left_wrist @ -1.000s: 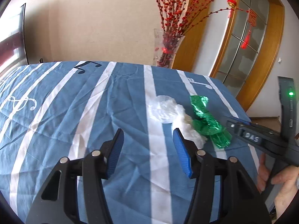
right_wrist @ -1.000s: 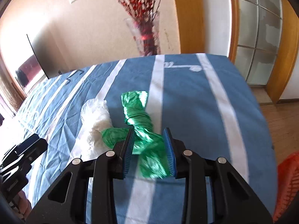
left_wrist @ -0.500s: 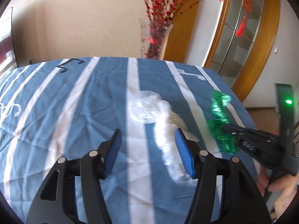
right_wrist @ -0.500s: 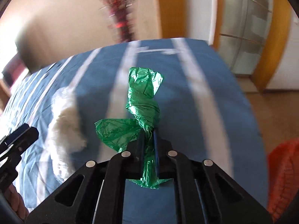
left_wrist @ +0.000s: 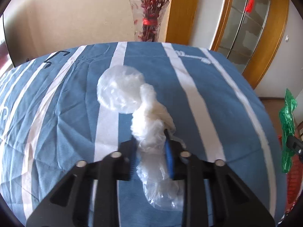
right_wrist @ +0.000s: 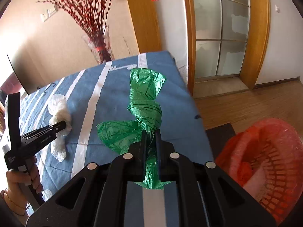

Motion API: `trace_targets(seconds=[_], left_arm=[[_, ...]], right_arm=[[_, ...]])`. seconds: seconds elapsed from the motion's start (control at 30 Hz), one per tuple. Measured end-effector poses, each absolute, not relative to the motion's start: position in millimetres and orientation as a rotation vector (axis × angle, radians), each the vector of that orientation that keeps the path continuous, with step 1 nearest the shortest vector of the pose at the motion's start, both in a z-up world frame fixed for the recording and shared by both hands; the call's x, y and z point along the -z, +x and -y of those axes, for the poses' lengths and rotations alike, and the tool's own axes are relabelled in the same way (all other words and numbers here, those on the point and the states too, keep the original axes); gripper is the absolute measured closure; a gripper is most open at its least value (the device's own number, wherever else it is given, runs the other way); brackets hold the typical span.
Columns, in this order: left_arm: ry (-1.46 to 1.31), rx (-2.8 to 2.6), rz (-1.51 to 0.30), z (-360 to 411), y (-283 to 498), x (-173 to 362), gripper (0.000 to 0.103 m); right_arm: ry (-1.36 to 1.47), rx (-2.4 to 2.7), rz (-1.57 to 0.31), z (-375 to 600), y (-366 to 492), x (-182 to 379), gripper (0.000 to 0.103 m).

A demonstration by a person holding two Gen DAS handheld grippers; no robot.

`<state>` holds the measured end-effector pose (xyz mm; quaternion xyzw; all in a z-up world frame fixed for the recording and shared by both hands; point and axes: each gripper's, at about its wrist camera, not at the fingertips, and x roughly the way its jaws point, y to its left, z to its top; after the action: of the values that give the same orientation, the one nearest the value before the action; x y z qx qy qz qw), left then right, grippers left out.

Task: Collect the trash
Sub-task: 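Grasp the green bag with the right gripper while the left gripper grasps the clear bag, then carry both bags to the red basket and open both grippers over it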

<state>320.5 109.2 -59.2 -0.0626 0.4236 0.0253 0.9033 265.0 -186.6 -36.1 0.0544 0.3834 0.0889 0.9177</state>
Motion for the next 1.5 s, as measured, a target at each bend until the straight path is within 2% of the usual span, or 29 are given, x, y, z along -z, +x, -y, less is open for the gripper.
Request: trace_targets(seconds=[0.3, 0.63, 1.1, 1.5], left_arm=[[-0.068, 0.041, -0.757, -70, 277, 7, 0.083], [-0.003, 0.206, -0.676, 9, 234, -37, 0.083], [0.041, 0.397, -0.660, 94, 195, -47, 0.083], [0.057, 0.530, -0.692, 163, 179, -39, 0.083]], right_arm=[[0.187, -0.157, -0.673, 224, 222, 5, 0.094], [0.170, -0.058, -0.542, 261, 165, -18, 0.094], [0.173, 0.087, -0.464, 308, 118, -24, 0.094], [0.188, 0.167, -0.475, 346, 97, -10, 0.094]])
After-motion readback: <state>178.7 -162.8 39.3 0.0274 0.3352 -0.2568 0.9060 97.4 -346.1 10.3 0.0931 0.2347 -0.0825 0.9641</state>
